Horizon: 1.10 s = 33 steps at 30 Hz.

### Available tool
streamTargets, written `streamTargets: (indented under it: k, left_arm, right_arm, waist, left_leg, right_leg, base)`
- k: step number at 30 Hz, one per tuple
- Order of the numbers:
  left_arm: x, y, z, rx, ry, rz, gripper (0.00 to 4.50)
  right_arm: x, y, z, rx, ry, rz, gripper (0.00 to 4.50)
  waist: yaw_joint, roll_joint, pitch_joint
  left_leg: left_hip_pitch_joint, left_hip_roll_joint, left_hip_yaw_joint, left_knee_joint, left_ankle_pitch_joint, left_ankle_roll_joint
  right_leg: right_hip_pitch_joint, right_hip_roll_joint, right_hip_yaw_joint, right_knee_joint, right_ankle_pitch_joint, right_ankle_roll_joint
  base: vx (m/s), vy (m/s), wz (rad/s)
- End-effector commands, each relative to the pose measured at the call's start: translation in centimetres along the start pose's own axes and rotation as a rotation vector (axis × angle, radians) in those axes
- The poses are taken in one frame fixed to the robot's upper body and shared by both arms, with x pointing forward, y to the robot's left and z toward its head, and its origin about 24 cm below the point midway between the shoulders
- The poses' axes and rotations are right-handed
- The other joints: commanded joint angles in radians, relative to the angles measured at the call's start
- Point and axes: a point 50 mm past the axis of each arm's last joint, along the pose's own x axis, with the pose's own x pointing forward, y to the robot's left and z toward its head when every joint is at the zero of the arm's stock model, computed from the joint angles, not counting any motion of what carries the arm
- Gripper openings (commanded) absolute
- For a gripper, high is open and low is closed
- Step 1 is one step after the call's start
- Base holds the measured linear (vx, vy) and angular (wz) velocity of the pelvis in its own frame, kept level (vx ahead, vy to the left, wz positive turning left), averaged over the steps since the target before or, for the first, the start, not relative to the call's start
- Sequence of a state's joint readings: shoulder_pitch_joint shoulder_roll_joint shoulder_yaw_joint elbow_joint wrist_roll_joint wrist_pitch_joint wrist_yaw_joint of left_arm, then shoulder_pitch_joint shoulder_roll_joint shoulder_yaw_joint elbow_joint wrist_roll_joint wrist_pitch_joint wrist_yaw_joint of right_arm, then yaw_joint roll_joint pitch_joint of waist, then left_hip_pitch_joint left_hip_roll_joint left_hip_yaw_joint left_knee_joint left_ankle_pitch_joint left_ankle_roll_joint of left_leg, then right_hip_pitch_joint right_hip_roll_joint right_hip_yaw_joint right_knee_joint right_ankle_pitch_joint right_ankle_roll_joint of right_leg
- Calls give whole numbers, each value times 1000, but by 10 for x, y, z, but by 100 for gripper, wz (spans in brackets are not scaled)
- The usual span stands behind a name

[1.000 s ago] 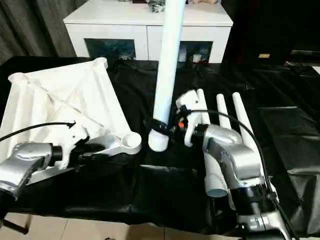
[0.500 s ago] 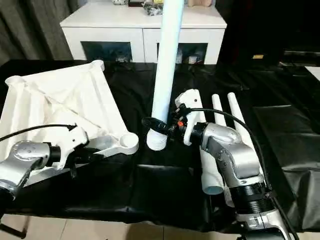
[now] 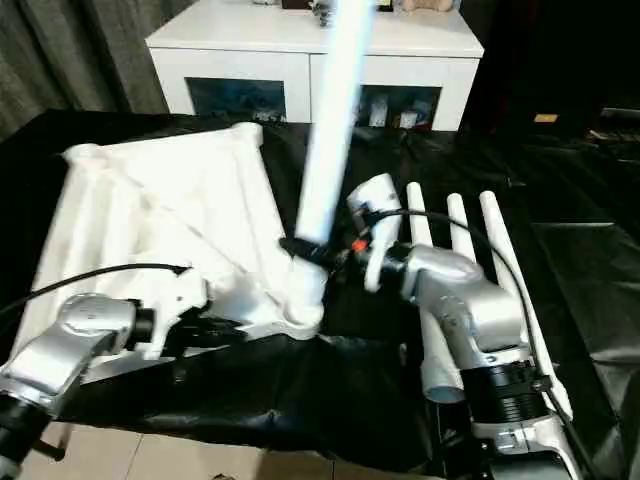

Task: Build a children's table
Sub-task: Insert table leg to table base

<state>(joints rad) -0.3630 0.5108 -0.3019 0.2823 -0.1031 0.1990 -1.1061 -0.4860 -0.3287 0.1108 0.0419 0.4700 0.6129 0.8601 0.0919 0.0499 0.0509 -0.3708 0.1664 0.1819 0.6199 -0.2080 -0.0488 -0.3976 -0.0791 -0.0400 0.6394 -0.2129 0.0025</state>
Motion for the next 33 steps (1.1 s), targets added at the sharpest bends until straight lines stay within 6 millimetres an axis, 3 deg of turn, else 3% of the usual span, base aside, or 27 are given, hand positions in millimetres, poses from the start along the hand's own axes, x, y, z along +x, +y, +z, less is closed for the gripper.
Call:
streamTargets:
  k: [1, 4, 7, 22, 33]
  left_arm:
    - [9, -6, -9, -24, 26, -17, 0]
    - [6, -4, -10, -28, 29, -1, 0]
    - [4, -2, -10, -32, 31, 15, 0]
    - [2, -1, -10, -47, 15, 9, 0]
    - [-1, 4, -9, -47, 4, 53, 0]
  right_arm:
    - [3, 4, 0, -15, 31, 27, 184]
    - [4, 4, -2, -9, 44, 33, 184]
    - [5, 0, -8, -4, 67, 19, 184]
    - [18, -20, -32, 130, 22, -65, 184]
    - [8, -20, -47, 122, -30, -104, 184]
  waist:
    - [-7, -21, -56]
    - [-7, -20, -55]
    - [-9, -22, -56]
    - [-15, -18, -57]
    - [-14, -16, -52]
  left_leg:
    - [15, 58, -20, -88, -184, 0]
    - [17, 60, -21, -91, -201, -10]
    - [13, 58, -23, -92, -191, -11]
    - [13, 58, -23, -92, -203, -12]
    - [14, 61, -25, -99, -246, -17]
  right_leg:
    - [36, -68, 48, -86, -212, -212]
    - [32, -69, 49, -90, -257, -194]
    - [34, -68, 48, -87, -240, -192]
    - [33, -68, 48, -87, -226, -215]
    - [31, -72, 50, -95, -292, -192]
  base:
    - [0, 0, 0]
    - [0, 0, 0]
    - [0, 0, 0]
    - [0, 0, 0]
    - [0, 0, 0]
